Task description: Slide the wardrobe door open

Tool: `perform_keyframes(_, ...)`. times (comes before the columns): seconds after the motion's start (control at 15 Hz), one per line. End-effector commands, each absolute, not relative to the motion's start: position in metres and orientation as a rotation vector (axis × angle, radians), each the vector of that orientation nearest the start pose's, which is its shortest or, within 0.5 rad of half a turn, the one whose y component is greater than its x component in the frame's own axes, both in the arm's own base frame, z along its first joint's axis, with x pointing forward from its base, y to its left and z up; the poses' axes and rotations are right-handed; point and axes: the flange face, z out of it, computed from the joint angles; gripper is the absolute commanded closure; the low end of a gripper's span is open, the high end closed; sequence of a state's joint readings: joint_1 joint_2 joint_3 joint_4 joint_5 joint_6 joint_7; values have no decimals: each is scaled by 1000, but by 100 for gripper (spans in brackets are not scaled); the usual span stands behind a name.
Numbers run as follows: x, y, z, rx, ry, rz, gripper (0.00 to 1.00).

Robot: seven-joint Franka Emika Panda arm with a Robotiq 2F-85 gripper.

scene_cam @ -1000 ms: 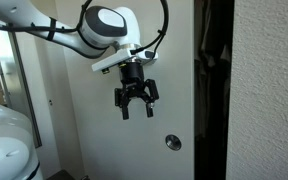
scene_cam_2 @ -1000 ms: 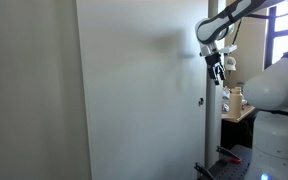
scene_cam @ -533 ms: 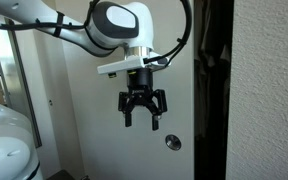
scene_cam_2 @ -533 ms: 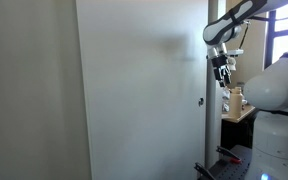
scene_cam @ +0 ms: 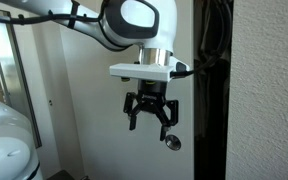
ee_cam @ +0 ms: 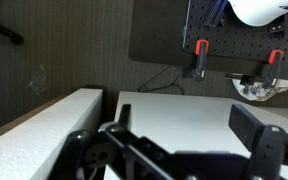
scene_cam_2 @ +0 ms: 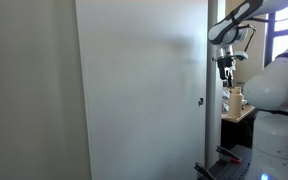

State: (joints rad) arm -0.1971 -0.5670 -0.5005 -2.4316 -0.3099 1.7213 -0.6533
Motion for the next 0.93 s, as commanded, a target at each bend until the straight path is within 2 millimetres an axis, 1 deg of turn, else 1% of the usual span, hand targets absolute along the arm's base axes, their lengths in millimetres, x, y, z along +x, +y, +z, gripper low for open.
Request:
perform_keyframes(0.0,272,-293,456,-2945,-270,229,0)
perform_keyframes(0.2,273,-306,446,-2871,-350,166,0)
perform_keyframes(0.4,273,-316,440,-2812,-404,82,0)
perform_keyframes(0.6,272,-327,434,-2762,-425,-20,0)
perform_keyframes(0.87,273,-346,421,-2700,-424,-137,0)
